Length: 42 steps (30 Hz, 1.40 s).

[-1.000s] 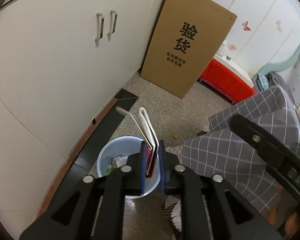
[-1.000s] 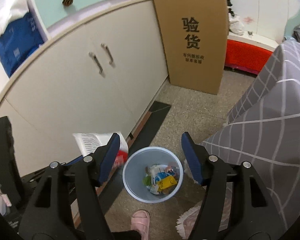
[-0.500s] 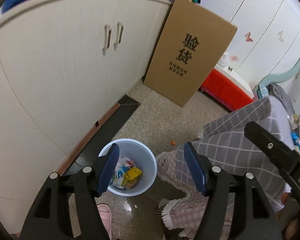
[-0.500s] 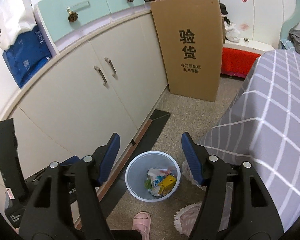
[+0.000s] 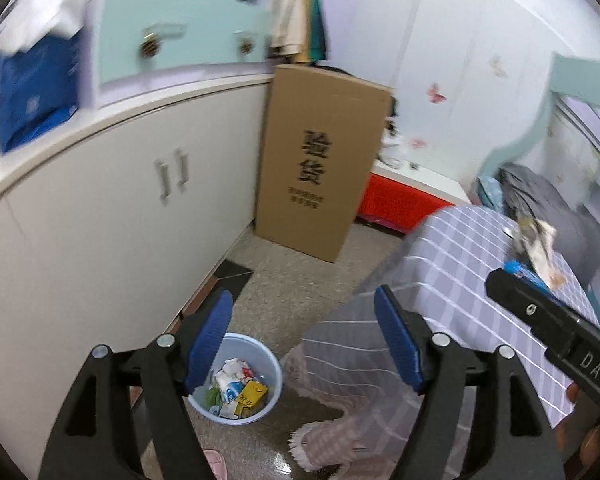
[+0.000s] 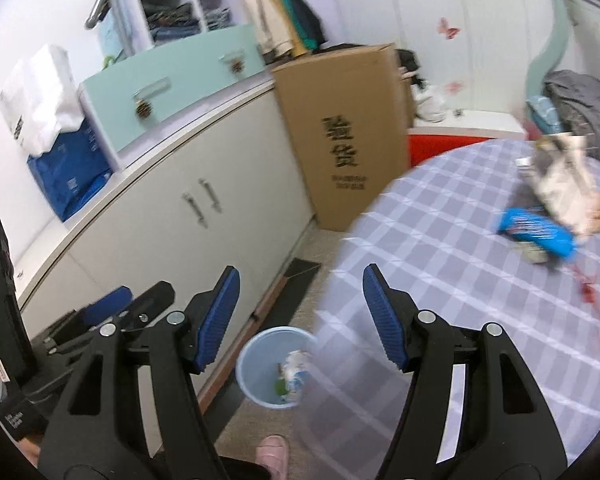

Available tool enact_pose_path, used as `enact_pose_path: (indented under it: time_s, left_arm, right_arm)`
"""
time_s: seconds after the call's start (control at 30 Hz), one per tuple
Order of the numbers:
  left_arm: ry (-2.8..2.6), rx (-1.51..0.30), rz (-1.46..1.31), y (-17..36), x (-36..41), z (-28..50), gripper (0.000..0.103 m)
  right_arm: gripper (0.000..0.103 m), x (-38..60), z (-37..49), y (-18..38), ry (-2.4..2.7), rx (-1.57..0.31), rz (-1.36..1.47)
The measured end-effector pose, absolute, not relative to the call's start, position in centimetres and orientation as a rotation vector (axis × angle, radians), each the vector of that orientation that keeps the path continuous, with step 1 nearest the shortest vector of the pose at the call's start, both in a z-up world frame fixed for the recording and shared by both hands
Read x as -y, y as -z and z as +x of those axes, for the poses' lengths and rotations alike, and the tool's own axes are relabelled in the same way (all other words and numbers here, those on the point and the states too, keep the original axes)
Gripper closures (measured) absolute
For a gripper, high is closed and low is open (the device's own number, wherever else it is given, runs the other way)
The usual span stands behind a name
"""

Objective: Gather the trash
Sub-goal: 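Move both tools back over the table, then grasp the red string with the right tool while the left grasps the blue snack bag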

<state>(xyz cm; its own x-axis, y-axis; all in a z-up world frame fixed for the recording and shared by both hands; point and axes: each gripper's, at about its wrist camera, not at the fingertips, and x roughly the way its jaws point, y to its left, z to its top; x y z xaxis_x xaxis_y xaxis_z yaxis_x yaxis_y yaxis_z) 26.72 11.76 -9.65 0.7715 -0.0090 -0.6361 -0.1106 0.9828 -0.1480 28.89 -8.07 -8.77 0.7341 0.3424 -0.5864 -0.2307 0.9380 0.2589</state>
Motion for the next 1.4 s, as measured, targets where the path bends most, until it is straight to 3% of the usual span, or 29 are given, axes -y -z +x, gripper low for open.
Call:
enact_pose_path:
  time_s: [0.23, 0.47, 0.67, 0.8, 1.33, 1.4]
  left_arm:
    - [0.049, -0.715, -0.079, 9.0, -3.3, 27.8, 0.027]
    - [0.113, -0.762, -0.014, 9.9, 2.8, 29.5, 0.027]
    - [0.158, -0.757, 0.077, 10.1, 7.8, 30.5, 0.027]
    - [0.191, -0.736, 0.146, 10.1, 10.8, 31.0, 0.027]
    - [0.229, -0.658, 0.601, 13.5, 23.0, 33.5, 0.027]
    - [0.226, -0.675, 0.577, 13.5, 23.1, 34.1, 0.036]
  right_arm:
    - [0.044, 20.0, 28.5, 9.2, -0.104, -0.699, 0.203]
    - [0.065, 26.3, 31.3, 12.9, -0.005, -0.866, 0.129]
    - [0.074, 27.2, 32.1, 14.5, -0.075, -0.904, 0.093]
    - [0.094, 28.1, 32.8, 14.6, -0.103, -0.892, 0.09]
    - [0.095, 34.0, 31.4, 13.0, -0.053, -0.732, 0.304]
    - [0.095, 34.0, 31.4, 12.9, -0.062, -0.731, 0.311]
